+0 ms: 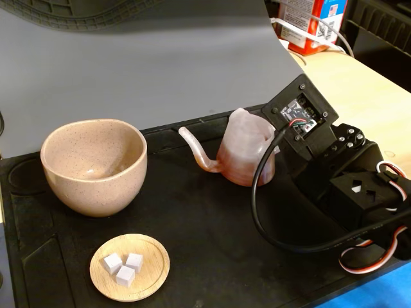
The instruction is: Pick up a kettle and pour liquid into a cup.
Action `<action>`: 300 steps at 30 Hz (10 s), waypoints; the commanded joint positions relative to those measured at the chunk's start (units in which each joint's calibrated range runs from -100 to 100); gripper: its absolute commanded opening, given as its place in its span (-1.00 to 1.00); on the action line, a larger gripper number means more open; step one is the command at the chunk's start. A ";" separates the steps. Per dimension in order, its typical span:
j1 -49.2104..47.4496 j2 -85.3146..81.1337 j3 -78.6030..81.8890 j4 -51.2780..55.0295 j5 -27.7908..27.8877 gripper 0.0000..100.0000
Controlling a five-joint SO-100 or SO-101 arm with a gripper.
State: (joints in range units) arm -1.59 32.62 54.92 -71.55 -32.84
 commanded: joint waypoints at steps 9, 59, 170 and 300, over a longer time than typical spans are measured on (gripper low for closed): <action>1.17 3.39 -5.73 -0.69 0.23 -0.80; -3.47 -32.71 5.61 19.98 -1.35 -0.99; 0.71 -10.61 -6.37 17.99 3.53 -0.99; -1.57 -129.89 44.99 138.35 -21.66 -0.99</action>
State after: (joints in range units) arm -3.40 -97.09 99.71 58.60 -54.48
